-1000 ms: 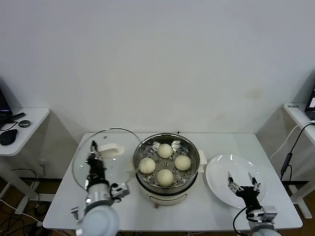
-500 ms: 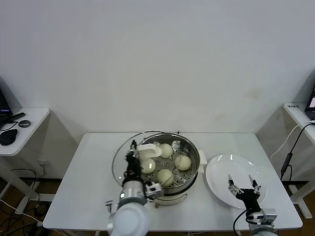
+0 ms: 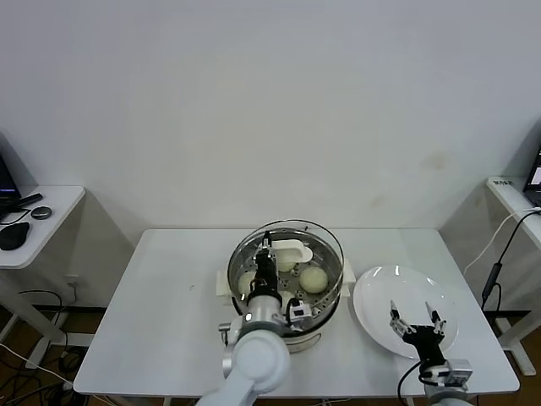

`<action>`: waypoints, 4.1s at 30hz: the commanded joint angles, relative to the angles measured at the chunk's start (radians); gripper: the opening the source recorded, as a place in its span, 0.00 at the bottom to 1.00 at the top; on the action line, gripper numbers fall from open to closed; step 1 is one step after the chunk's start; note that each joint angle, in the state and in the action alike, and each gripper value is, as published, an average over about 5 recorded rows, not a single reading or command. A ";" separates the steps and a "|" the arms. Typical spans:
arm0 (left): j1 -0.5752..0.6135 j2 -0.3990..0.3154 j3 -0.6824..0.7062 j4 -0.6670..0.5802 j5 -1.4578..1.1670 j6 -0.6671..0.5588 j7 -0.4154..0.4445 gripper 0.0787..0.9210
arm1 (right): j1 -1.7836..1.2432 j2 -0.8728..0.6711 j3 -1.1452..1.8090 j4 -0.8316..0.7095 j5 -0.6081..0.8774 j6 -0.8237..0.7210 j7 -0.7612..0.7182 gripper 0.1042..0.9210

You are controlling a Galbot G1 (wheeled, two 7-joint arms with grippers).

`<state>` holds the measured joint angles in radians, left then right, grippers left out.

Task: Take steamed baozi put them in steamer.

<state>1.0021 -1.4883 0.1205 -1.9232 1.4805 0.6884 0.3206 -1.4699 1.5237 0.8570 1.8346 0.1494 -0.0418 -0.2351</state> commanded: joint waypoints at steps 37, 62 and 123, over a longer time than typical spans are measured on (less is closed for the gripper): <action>-0.014 -0.012 0.039 0.130 0.131 0.002 0.004 0.11 | 0.012 0.010 -0.009 -0.014 -0.003 -0.003 0.004 0.88; 0.163 0.089 0.050 -0.201 0.020 -0.018 0.014 0.67 | 0.020 0.013 -0.003 -0.026 0.017 -0.026 0.013 0.88; 0.887 0.057 -0.708 -0.357 -1.372 -0.489 -0.289 0.88 | -0.291 -0.097 -0.012 0.269 -0.034 -0.113 -0.009 0.88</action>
<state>1.8486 -1.4308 -0.5825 -2.2732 0.1397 0.2095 0.0371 -1.7254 1.4337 0.8396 2.0551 0.1197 -0.1392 -0.2426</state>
